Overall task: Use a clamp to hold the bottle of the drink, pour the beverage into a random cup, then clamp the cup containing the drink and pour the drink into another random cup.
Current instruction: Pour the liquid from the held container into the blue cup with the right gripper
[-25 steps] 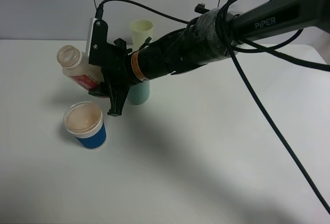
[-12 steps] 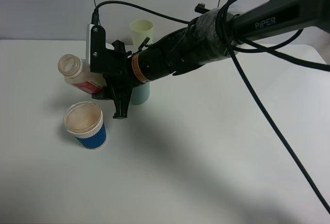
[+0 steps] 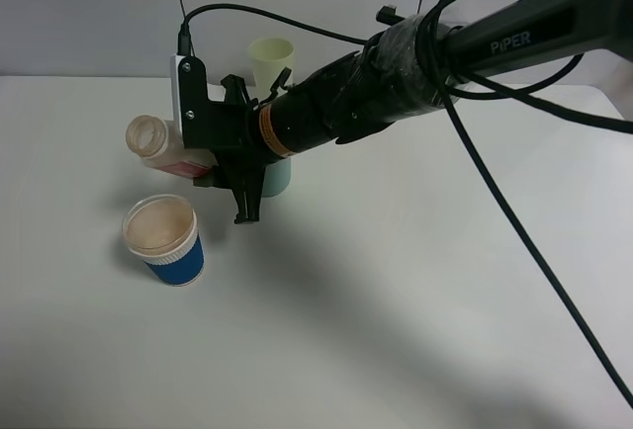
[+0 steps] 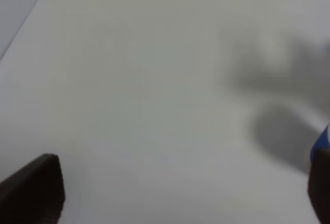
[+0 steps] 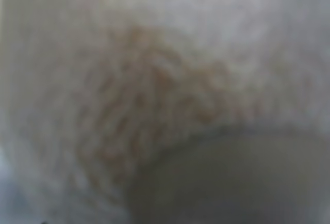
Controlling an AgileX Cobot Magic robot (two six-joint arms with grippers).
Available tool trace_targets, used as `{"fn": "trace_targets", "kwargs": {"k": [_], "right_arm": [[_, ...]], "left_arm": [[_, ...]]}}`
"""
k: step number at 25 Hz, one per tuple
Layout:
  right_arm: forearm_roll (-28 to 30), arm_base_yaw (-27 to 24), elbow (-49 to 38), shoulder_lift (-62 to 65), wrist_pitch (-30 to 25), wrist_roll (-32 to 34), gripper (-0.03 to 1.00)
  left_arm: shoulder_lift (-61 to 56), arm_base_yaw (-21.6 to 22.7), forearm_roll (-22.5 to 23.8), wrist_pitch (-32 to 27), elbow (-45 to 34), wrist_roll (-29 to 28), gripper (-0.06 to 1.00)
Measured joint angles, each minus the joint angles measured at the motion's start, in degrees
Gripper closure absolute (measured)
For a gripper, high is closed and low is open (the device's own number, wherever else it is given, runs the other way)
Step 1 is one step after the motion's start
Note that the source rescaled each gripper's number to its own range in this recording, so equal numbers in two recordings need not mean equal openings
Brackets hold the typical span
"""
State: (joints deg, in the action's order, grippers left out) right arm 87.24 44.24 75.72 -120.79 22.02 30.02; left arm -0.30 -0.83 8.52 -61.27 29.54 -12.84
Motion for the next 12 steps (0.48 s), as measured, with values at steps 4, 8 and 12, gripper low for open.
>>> {"fn": "trace_targets", "kwargs": {"k": [4, 8, 12], "right_arm": [[1.2, 0.0, 0.0, 0.0, -1.5, -2.3, 0.95], [1.2, 0.0, 0.0, 0.0, -1.5, -2.5, 0.95], [3.2, 0.0, 0.0, 0.0, -1.4, -2.8, 0.95]], "left_arm": [[0.0, 0.0, 0.0, 0.0, 0.0, 0.0, 0.06], [0.0, 0.0, 0.0, 0.0, 0.0, 0.0, 0.06], [0.0, 0.0, 0.0, 0.0, 0.0, 0.0, 0.06]]}}
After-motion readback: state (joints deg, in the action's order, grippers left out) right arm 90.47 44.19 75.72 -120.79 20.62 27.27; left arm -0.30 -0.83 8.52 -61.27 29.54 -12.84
